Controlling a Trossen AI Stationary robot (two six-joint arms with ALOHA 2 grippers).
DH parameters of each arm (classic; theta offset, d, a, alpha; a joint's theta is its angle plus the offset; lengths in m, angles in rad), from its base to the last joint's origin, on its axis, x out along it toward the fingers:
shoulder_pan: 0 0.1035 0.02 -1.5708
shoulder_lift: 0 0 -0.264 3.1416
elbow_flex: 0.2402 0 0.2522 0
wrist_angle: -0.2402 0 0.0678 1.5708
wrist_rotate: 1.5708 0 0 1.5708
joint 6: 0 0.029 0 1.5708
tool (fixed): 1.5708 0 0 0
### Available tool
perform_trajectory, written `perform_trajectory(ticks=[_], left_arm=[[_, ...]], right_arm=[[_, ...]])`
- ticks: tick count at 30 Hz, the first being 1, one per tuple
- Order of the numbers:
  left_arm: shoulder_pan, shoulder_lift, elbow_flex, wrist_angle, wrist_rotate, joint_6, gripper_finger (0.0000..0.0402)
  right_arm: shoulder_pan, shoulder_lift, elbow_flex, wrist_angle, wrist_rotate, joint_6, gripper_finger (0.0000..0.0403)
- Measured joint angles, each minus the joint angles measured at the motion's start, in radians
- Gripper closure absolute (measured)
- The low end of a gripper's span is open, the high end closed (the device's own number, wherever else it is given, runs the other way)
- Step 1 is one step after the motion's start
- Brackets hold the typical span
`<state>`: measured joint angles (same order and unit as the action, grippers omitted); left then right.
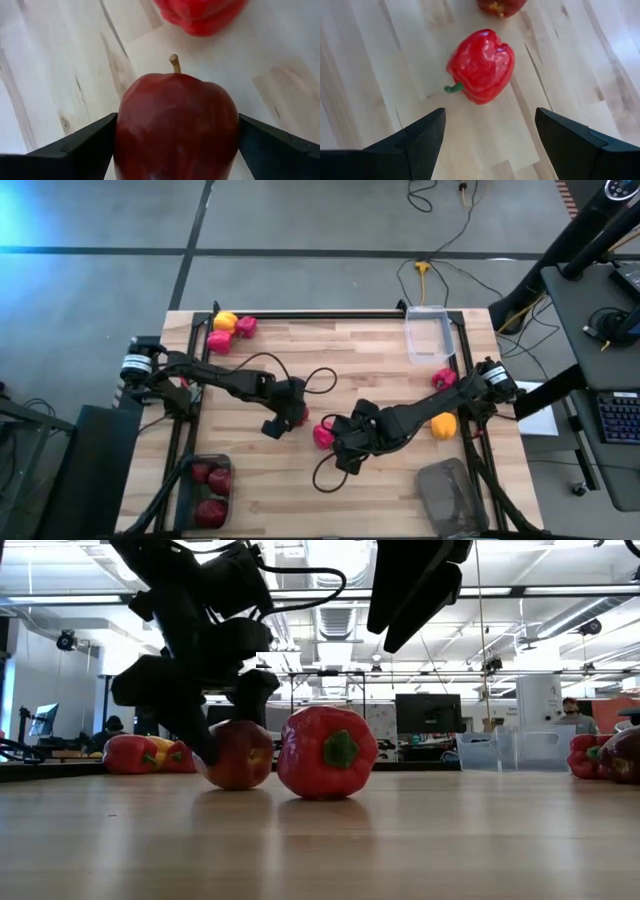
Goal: Sort produce into baskets
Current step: Put the dark red apple into the left black bin
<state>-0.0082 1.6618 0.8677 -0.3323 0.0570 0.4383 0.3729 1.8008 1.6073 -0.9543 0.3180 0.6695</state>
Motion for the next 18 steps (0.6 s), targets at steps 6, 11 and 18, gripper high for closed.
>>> perform_trajectory(ticks=[6,11,18], left_arm=[[0.0,-0.02,0.006,-0.007,-0.012,-0.104,0.008],[-0.014,-0.134,0.025,-0.121,-0.033,-0.228,0.008],[-0.121,-0.369,0.125,-0.279,-0.061,-0.513,0.008]], right_arm=[[0.0,-0.019,0.0,-0.03,-0.001,-0.003,0.0112],[-0.004,-0.078,-0.002,-0.117,0.01,-0.038,0.0122],[-0.009,-0.2,-0.003,-0.267,0.249,-0.191,0.0137]])
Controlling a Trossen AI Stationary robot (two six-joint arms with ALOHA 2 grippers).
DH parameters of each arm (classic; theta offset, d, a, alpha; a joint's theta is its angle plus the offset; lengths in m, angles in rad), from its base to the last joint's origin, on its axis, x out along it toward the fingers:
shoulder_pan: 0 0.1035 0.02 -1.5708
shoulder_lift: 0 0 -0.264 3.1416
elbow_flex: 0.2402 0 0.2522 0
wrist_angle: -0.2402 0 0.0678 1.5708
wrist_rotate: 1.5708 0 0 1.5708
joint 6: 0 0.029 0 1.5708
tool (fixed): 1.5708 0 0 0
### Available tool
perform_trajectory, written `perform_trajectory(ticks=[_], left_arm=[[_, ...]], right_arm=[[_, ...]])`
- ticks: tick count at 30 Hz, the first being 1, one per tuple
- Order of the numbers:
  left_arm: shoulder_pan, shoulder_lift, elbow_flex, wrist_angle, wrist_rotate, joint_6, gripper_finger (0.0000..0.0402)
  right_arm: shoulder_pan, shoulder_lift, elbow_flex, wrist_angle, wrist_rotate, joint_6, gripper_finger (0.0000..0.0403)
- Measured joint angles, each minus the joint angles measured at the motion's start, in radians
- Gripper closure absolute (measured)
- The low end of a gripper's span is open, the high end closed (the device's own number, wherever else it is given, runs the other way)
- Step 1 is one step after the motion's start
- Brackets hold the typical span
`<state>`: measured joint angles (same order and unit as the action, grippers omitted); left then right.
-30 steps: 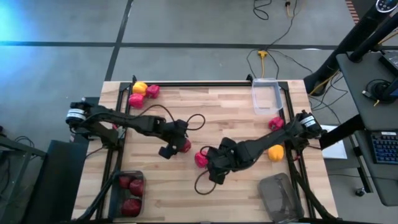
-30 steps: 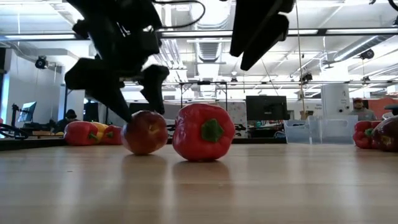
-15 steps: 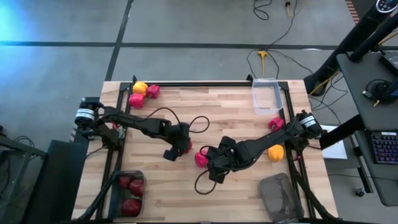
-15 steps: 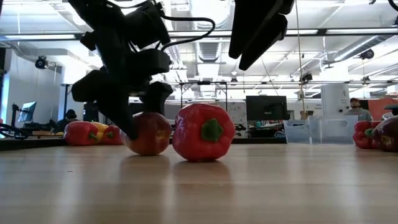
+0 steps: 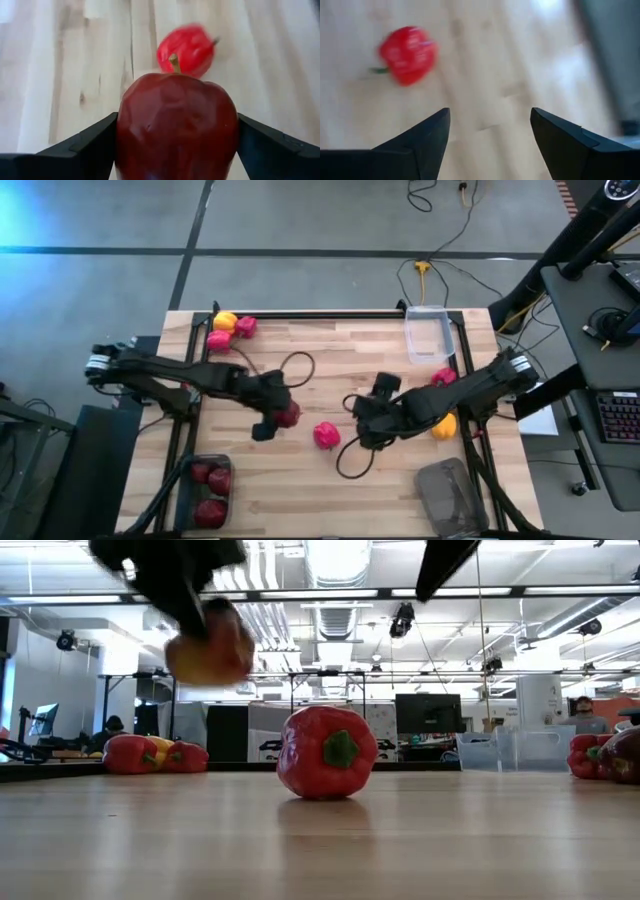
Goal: Sort produce into baskets
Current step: Put the dark red apple into the left black bin
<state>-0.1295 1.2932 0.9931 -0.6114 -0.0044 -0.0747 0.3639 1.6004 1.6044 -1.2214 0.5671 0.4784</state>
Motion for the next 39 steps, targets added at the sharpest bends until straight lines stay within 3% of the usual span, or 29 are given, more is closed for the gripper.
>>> perform_trajectory(ticks=[2,9,16,22,28,39], left_arm=[[-0.05,-0.046,0.035,-0.078,-0.04,-0.133,0.008],[-0.311,-0.085,0.096,-0.328,-0.062,-0.624,0.008],[-0.569,-0.051,0.105,-0.349,-0.062,-1.112,0.0081],[-0.71,-0.015,0.102,-0.376,-0.064,-1.385,0.0081],[-0.795,0.032,0.097,-0.38,0.04,-1.477,0.0081],[-0.798,0.103,0.097,-0.365,0.175,-1.328,0.0081]], right_arm=[[-0.014,-0.039,-0.002,-0.008,0.055,-0.09,0.0142],[-0.11,-0.159,-0.004,-0.007,0.063,-0.217,0.0157],[-0.201,-0.198,-0.004,-0.001,0.059,-0.347,0.016],[-0.23,-0.197,-0.004,-0.001,-0.04,-0.393,0.0159],[-0.231,-0.197,-0.004,-0.003,-0.078,-0.364,0.0165],[-0.232,-0.192,-0.004,-0.001,-0.079,-0.337,0.017]])
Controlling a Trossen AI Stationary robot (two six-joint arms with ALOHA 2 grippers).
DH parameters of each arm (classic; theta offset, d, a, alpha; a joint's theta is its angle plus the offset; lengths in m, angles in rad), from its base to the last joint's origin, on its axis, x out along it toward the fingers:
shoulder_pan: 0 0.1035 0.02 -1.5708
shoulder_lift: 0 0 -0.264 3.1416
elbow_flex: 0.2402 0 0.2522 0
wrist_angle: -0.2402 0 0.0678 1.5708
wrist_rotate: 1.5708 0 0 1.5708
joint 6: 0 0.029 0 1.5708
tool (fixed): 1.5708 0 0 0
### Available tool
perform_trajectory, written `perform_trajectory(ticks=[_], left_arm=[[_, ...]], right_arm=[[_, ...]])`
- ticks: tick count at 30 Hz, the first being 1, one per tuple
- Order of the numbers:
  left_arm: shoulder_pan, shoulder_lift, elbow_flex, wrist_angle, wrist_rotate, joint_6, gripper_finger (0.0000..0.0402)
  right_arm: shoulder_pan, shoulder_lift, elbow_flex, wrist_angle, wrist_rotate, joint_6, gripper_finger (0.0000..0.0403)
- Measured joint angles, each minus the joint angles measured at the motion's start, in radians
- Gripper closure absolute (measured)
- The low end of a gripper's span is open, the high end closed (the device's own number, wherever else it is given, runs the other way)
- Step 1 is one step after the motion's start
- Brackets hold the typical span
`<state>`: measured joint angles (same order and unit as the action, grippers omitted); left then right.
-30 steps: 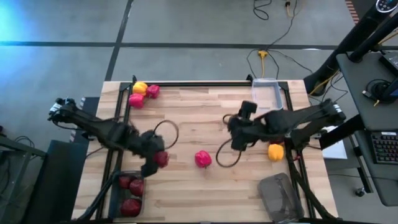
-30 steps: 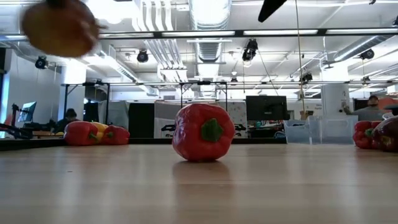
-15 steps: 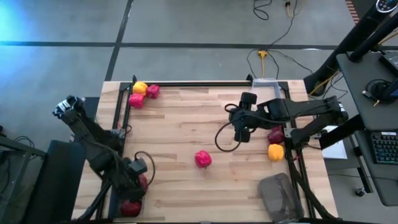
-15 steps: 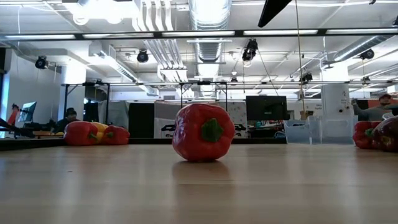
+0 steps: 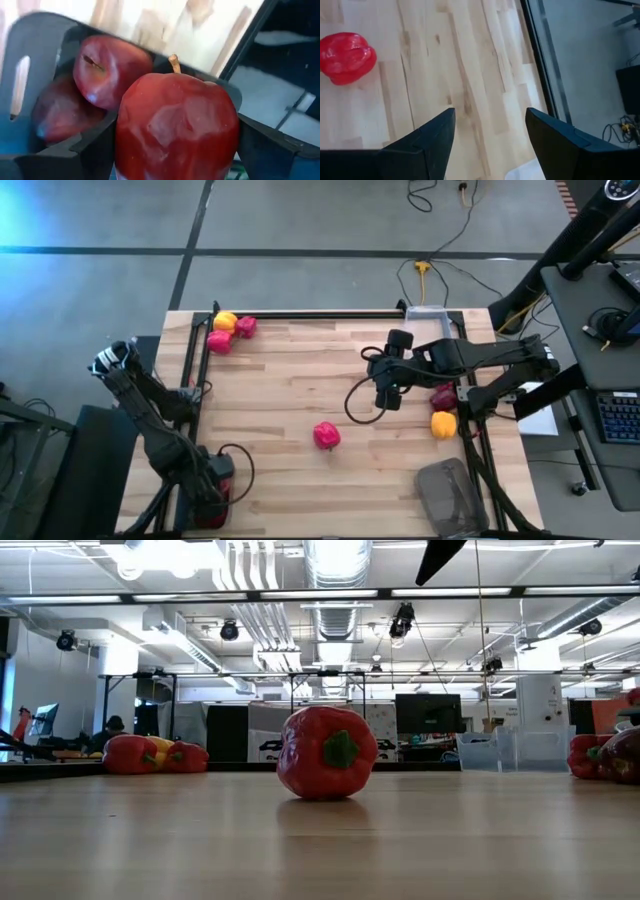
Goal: Sort produce into baskets
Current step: Put the dark red apple into the left black bin
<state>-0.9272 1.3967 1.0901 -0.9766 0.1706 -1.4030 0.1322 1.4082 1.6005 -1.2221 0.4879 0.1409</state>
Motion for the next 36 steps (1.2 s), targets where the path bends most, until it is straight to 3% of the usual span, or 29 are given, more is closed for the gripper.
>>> perform_trajectory(ticks=[6,14,20,25,31,36], left_arm=[[0.0,-0.004,-0.002,-0.063,0.132,0.006,0.0081],[0.005,-0.003,-0.034,-0.104,0.09,0.012,0.0081],[0.016,-0.003,-0.085,-0.076,0.241,-0.004,0.0017],[0.046,-0.004,-0.045,-0.084,0.341,-0.018,0.0041],[0.046,-0.006,0.088,-0.108,0.333,-0.051,0.0047],[0.046,-0.007,0.196,-0.184,0.219,-0.149,0.0045]], right_arm=[[0.009,0.0,-0.005,0.004,-0.101,0.132,0.017],[0.095,0.001,-0.103,0.045,-0.123,0.173,0.017],[0.153,-0.004,-0.138,0.048,-0.122,0.141,0.0172],[0.203,-0.013,-0.139,0.076,-0.113,0.136,0.0178],[0.244,0.0,-0.222,0.358,-0.126,0.223,0.0175],[0.276,0.031,-0.269,0.554,-0.267,0.183,0.017]])
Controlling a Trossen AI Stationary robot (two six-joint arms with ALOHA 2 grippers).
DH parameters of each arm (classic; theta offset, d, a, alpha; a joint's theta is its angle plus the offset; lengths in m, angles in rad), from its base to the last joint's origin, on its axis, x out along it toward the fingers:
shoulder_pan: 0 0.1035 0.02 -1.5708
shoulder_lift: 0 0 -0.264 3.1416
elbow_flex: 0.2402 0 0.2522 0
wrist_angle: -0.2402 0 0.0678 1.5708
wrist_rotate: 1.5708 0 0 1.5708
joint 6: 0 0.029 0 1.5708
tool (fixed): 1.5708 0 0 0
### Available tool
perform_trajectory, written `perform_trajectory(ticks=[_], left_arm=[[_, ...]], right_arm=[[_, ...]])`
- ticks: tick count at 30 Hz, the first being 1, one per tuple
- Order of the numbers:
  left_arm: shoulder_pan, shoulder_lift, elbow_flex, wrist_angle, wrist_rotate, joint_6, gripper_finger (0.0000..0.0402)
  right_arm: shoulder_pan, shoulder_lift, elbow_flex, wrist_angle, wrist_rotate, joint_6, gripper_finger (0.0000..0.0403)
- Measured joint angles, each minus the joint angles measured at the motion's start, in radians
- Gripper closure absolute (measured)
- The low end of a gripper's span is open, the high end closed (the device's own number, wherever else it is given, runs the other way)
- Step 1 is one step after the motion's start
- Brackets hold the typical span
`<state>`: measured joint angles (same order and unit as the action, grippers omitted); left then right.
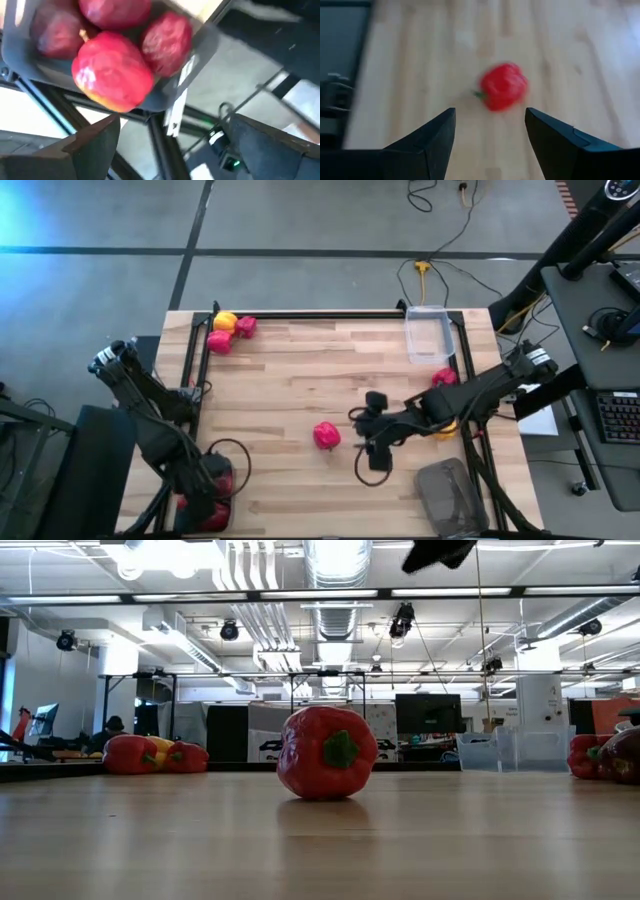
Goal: Sort produce into baskets
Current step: Put the dark red apple into the left black bin
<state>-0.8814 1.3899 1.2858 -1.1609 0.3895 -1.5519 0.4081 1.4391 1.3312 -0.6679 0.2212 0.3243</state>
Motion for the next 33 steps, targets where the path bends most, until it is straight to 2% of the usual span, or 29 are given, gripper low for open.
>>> perform_trajectory(ticks=[4,6,7,10,12,15,16,17,18,20,22,24,28,33], left_arm=[[0.003,0.0,0.069,-0.102,-0.098,-0.021,0.0047],[0.015,-0.001,0.116,-0.17,-0.244,-0.043,0.0049],[0.021,-0.003,0.134,-0.194,-0.372,-0.058,0.0049],[0.034,-0.003,0.144,-0.207,-0.886,-0.109,0.0049],[0.067,-0.003,0.114,-0.166,-1.188,-0.144,0.0049],[0.111,-0.002,0.037,0.043,-1.612,-0.14,0.0049],[0.129,-0.001,0.004,0.137,-1.719,-0.096,0.0049],[0.154,0.0,-0.026,0.231,-1.761,-0.044,0.0049],[0.179,0.0,-0.055,0.319,-1.736,0.016,0.0049],[0.226,-0.002,-0.106,0.434,-1.584,0.181,0.0049],[0.274,0.005,-0.156,0.535,-1.459,0.314,0.0049],[0.31,0.021,-0.202,0.575,-1.371,0.364,0.0049],[0.364,0.059,-0.252,0.63,-1.309,0.402,0.0049],[0.382,0.08,-0.252,0.664,-1.238,0.611,0.0049]], right_arm=[[0.04,-0.001,0.018,0.008,0.125,-0.035,0.0177],[0.046,-0.004,0.022,-0.013,0.184,-0.042,0.0179],[0.046,-0.005,0.022,-0.021,0.204,-0.031,0.0179],[0.046,-0.006,0.022,-0.074,0.226,0.054,0.0179],[0.047,-0.003,0.016,-0.138,0.224,0.158,0.0179],[0.047,-0.002,0.011,-0.334,0.217,0.378,0.0179],[0.046,-0.005,0.012,-0.403,0.216,0.462,0.0179],[0.046,-0.01,0.016,-0.483,0.216,0.553,0.0179],[0.044,-0.015,0.023,-0.557,0.209,0.644,0.0179],[0.033,-0.028,0.036,-0.671,0.164,0.792,0.0179],[-0.008,-0.035,0.036,-0.794,0.05,0.912,0.0174],[-0.061,-0.033,0.021,-0.881,-0.054,0.964,0.0164],[-0.199,-0.035,-0.029,-0.898,-0.15,0.932,0.0128],[-0.402,-0.029,-0.119,-0.894,-0.197,0.8,0.0074]])
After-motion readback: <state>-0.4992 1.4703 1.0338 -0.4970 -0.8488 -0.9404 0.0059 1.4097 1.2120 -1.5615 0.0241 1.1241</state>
